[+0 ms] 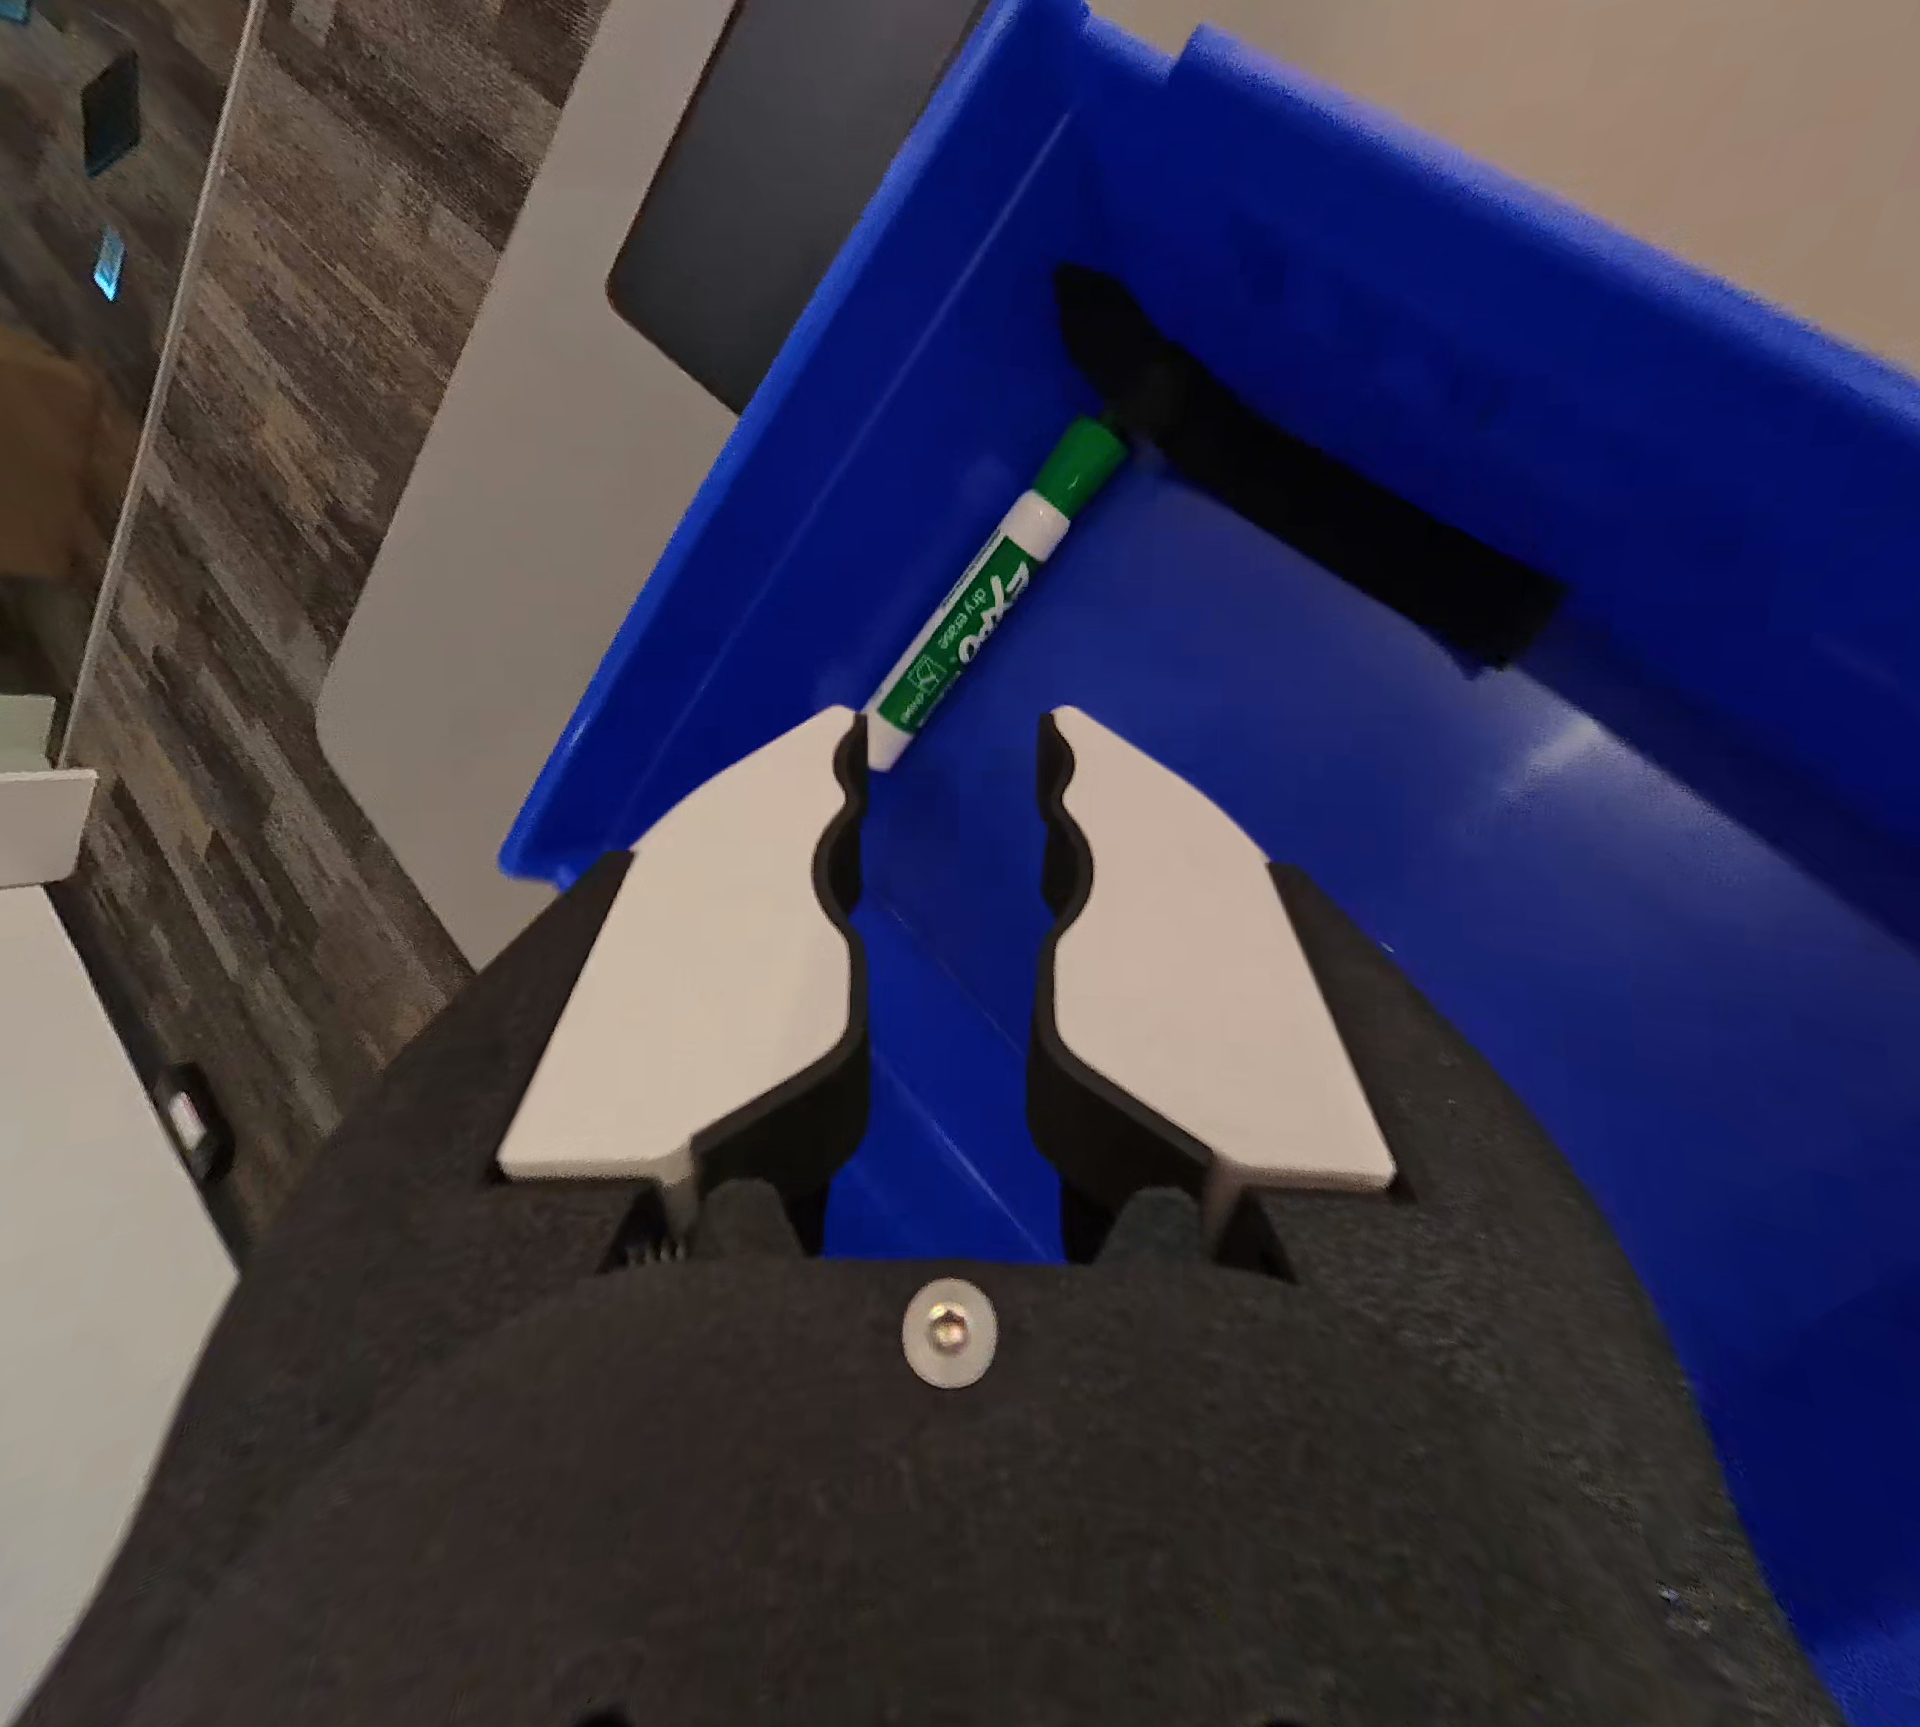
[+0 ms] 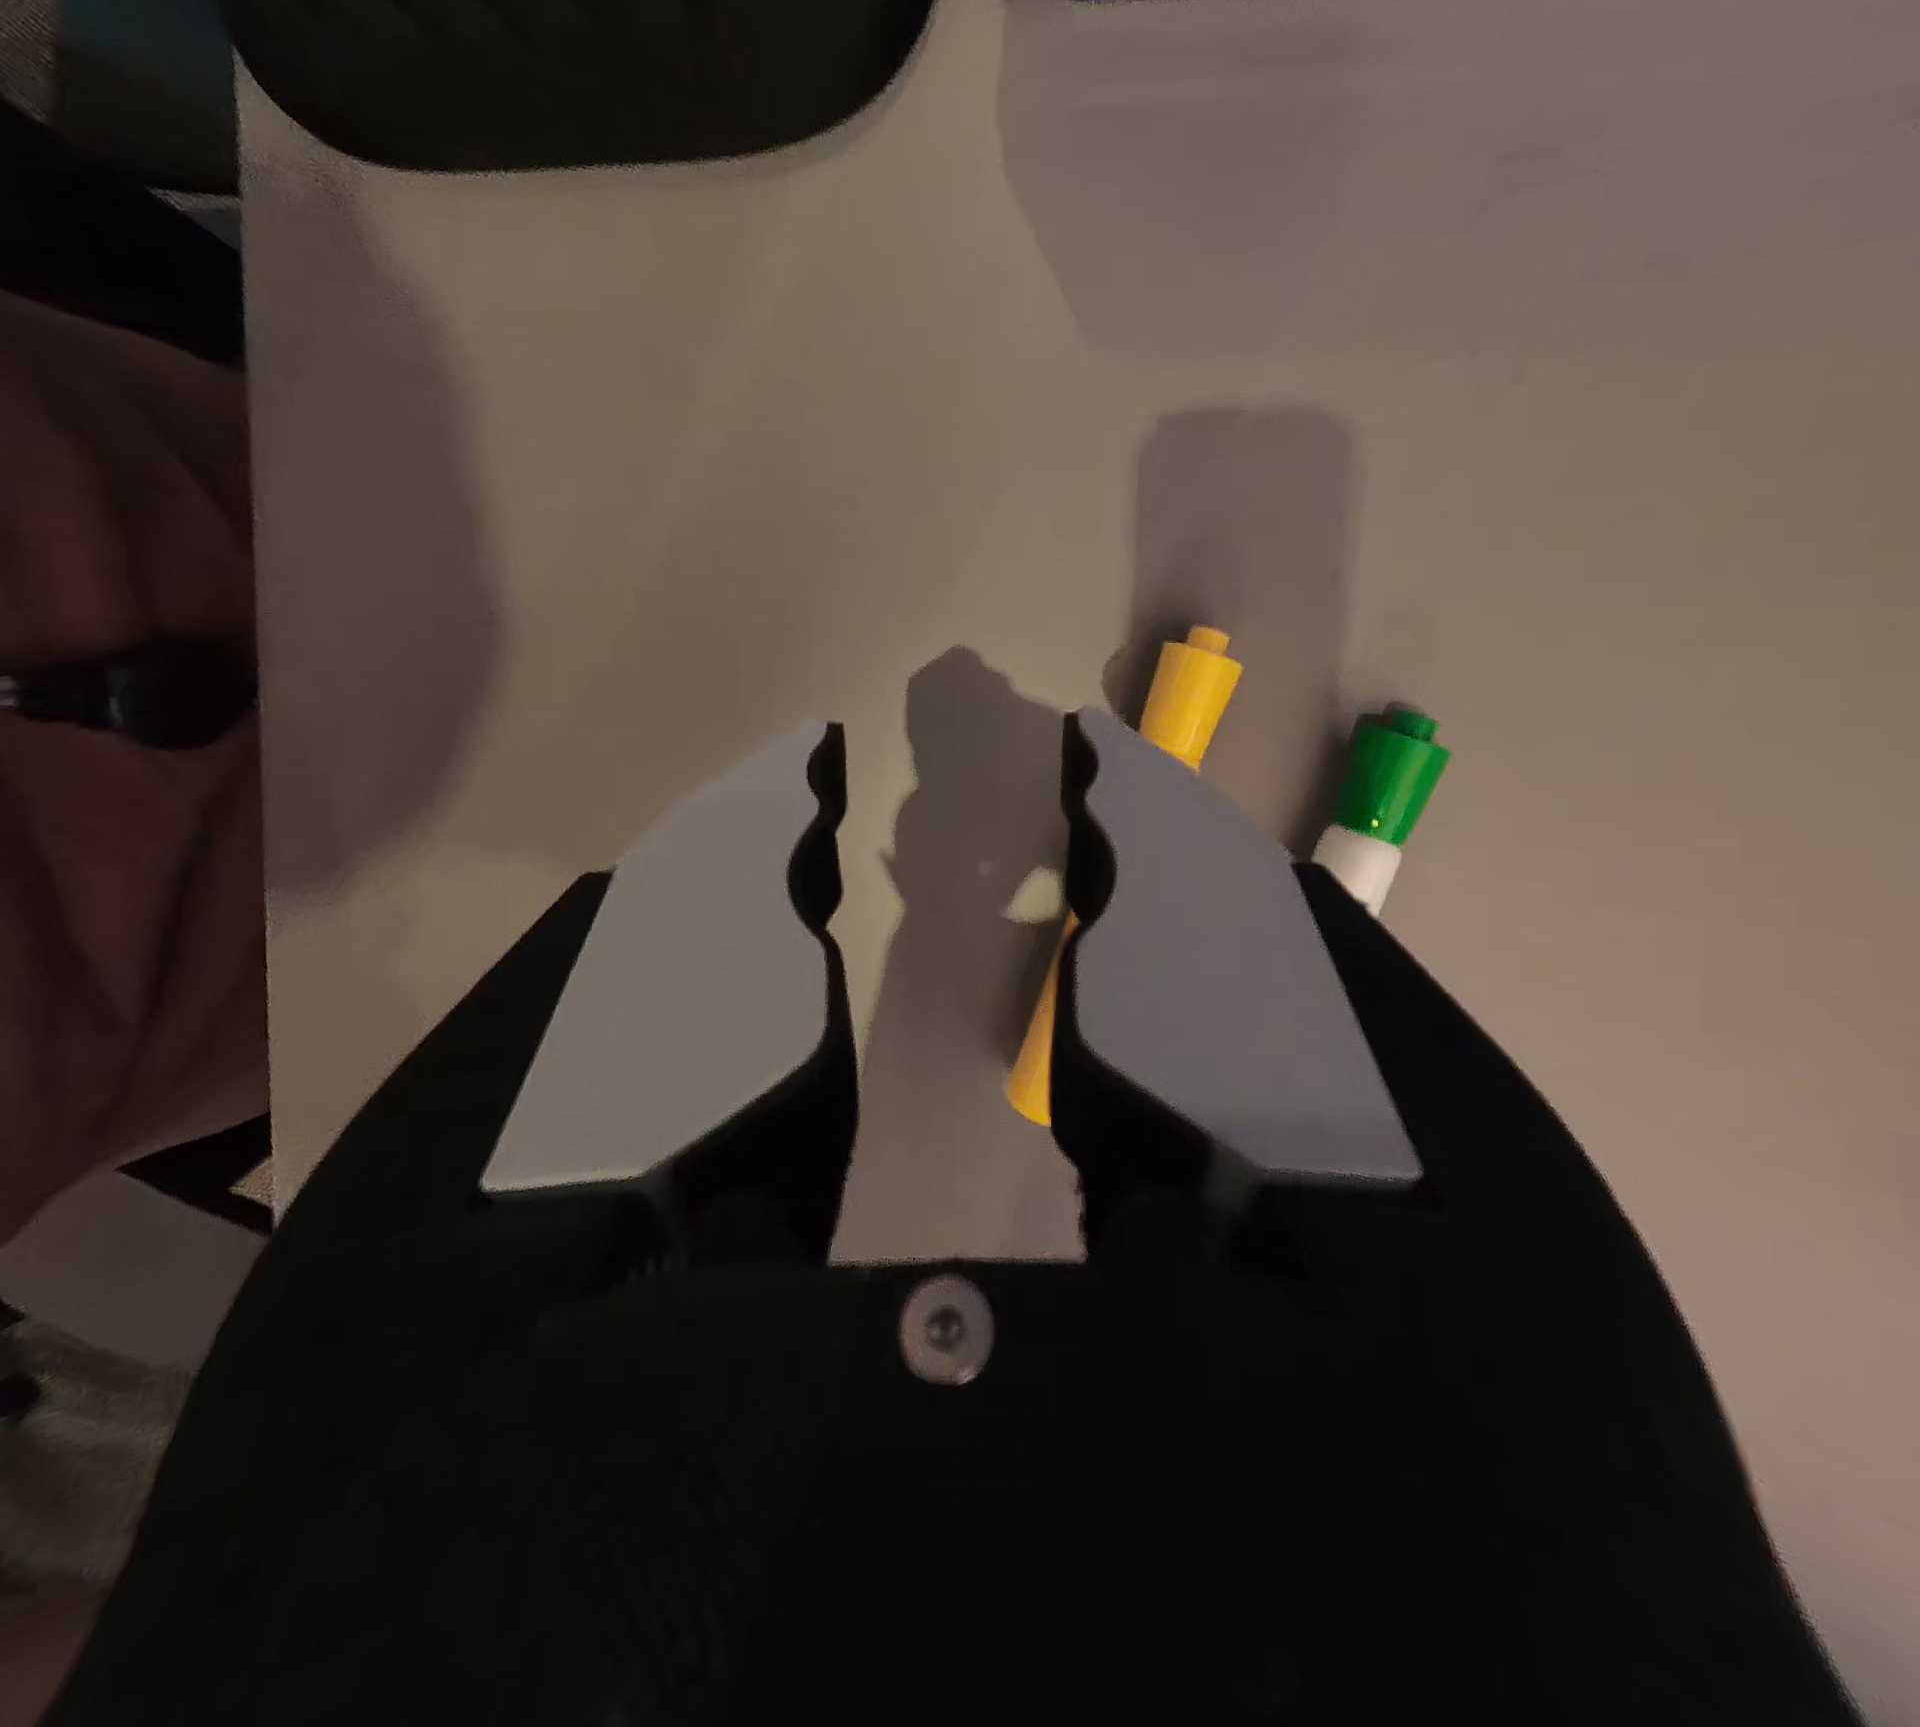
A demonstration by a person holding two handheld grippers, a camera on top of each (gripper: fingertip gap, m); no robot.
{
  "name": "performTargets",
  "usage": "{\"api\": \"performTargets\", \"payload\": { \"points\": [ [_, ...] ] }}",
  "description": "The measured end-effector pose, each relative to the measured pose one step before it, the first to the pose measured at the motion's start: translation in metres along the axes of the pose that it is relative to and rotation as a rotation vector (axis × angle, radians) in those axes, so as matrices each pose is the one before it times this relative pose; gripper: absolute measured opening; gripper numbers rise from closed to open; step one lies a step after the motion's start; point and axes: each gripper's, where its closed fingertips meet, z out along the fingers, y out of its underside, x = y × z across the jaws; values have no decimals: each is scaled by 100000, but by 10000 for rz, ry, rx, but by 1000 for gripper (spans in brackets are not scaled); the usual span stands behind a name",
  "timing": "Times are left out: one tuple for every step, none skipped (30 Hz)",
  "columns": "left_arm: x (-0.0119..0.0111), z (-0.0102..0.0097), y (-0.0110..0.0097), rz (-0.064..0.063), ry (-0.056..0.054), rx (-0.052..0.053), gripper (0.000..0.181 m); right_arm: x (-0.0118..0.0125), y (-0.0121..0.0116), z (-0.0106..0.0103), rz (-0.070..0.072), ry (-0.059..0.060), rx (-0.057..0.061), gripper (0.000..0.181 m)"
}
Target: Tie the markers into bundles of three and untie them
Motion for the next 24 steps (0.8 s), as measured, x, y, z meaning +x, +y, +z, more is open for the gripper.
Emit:
{"api": "performTargets", "payload": {
  "points": [
    [152,1175,-25,325,119,-50,31,-66,-232,-61,26,-91,156,41],
    [373,1177,-112,440,243,6,31,36,-85,-132,74,-76,115,41],
    [134,1211,130,488,85,-130,30,174,95,-166,113,-35,55,41],
    [26,1245,322,507,69,-265,29,277,198,-181,115,4,18,41],
    [313,1203,148,544,245,-156,29,373,252,-186,106,50,13,41],
    [319,1102,154,516,259,-101,30,424,255,-210,120,64,20,41],
    [-30,1026,138,336,88,-83,30,422,243,-235,137,40,20,41],
    [217,876,-101,211,268,72,30,398,210,-240,129,29,42,41],
    [68,631,-175,165,193,140,30,374,140,-258,121,20,76,41],
    [-131,349,-319,136,100,249,22,321,96,-255,111,-5,91,41],
    [-2,165,-331,-6,209,258,20,283,86,-247,100,-16,80,41],
    [-34,90,-155,-77,195,100,20,270,103,-219,95,-10,61,41],
    [5,42,-52,-80,203,-4,20,280,112,-190,90,-4,40,41],
    [38,17,1,-72,133,-16,20,292,115,-151,82,14,23,41],
    [32,-17,38,-50,63,-56,20,295,121,-151,70,25,19,41],
    [105,-66,157,-67,81,-147,20,258,108,-125,70,14,21,41],
    [485,-231,340,-46,310,-265,20,211,91,-145,72,2,30,41],
    [807,-367,445,-6,521,-332,22,171,71,-144,58,2,30,41],
    [740,-339,420,-71,447,-324,21,156,32,-163,32,26,31,41],
    [738,-235,332,-50,380,-274,21,139,5,-168,16,42,27,41],
    [625,-45,35,-75,224,-23,24,119,-16,-174,14,41,26,41],
    [406,63,9,-15,74,-16,28,71,-45,-160,14,24,34,41],
    [19,-4,-81,105,-122,51,26,38,-43,-163,13,5,51,41],
    [220,5,-9,3,35,30,22,-4,-54,-152,19,-8,63,41]
  ]
}}
